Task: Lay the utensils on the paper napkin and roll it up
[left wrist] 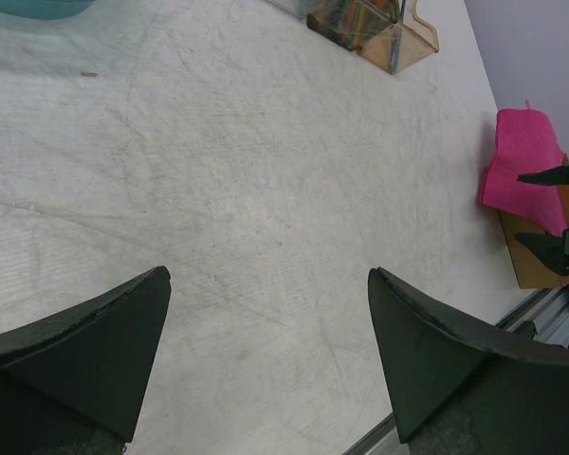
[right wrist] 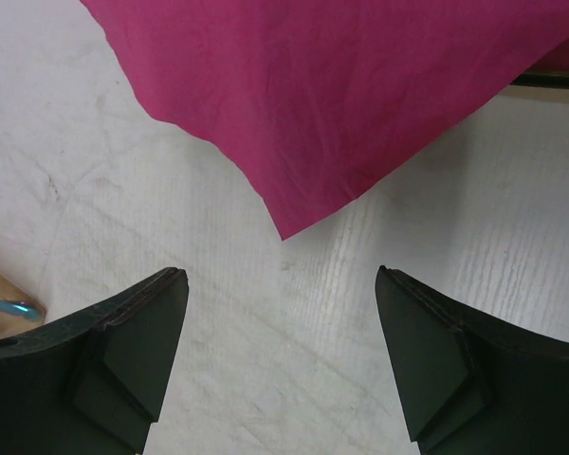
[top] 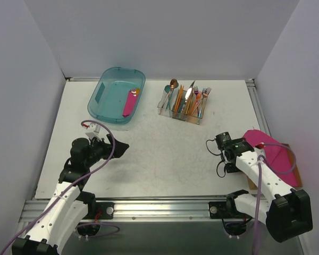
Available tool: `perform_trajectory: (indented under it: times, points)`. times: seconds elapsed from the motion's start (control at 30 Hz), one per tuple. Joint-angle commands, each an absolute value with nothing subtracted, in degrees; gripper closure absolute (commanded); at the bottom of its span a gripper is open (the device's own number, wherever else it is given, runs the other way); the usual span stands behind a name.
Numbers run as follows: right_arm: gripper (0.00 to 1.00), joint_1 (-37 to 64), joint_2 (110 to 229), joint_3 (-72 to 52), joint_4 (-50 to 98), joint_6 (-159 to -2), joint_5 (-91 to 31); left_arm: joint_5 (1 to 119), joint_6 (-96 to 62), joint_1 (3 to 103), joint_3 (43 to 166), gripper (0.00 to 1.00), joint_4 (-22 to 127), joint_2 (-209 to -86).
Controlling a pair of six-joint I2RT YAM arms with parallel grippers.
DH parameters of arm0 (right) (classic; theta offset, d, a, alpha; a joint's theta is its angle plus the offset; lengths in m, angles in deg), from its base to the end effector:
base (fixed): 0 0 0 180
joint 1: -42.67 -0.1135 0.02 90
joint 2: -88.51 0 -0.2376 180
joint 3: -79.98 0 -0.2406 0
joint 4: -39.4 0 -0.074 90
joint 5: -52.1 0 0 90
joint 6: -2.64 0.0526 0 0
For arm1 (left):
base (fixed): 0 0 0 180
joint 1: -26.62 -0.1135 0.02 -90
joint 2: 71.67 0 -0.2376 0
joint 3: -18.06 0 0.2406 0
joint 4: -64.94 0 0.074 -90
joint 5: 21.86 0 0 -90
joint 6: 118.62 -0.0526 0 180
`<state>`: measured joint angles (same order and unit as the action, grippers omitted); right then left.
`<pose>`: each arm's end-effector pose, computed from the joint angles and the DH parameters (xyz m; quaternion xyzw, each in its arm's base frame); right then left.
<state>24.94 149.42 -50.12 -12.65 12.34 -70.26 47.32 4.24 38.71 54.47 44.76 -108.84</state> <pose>0.1937 0.0324 0.1696 0.6616 0.6625 0.0505 0.3478 0.1782 -0.0573 0.2098 -0.0453 0.8155 -0.3507 0.4583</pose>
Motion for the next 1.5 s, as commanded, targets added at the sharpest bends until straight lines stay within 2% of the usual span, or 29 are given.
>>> perform_trajectory:
  times: [0.0,0.3,0.6,0.8,0.9,0.93,0.97,1.47]
  points:
    - [0.19,24.48,151.08,-51.83,-11.79,16.09,-76.21,47.92,4.60,39.36,54.91,0.06,48.21,-109.11]
    - [0.21,24.57,155.75,-52.36,-10.20,18.64,-81.31,48.10,4.43,39.53,54.91,0.06,48.21,-108.94]
    - [0.32,24.57,157.59,-53.94,-7.74,19.86,-85.71,48.19,4.16,39.45,54.82,0.06,48.30,-108.94]
    - [0.59,24.57,160.23,-53.76,-6.77,19.87,-86.68,48.27,4.07,39.53,54.73,0.06,48.47,-109.11]
    - [0.79,24.57,160.93,-53.50,-6.24,19.25,-86.50,48.27,4.07,39.45,54.73,0.06,48.48,-109.37]
    - [0.92,24.57,161.02,-53.33,-6.16,18.64,-86.15,48.36,3.99,39.53,54.73,0.06,48.48,-109.29]
    - [1.00,24.65,161.28,-52.98,-6.16,18.11,-85.89,48.45,3.99,39.54,54.73,0.06,48.56,-109.37]
    - [1.00,20.01,158.30,-48.49,-5.28,10.55,-81.76,48.71,3.90,39.54,54.73,0.06,48.65,-109.46]
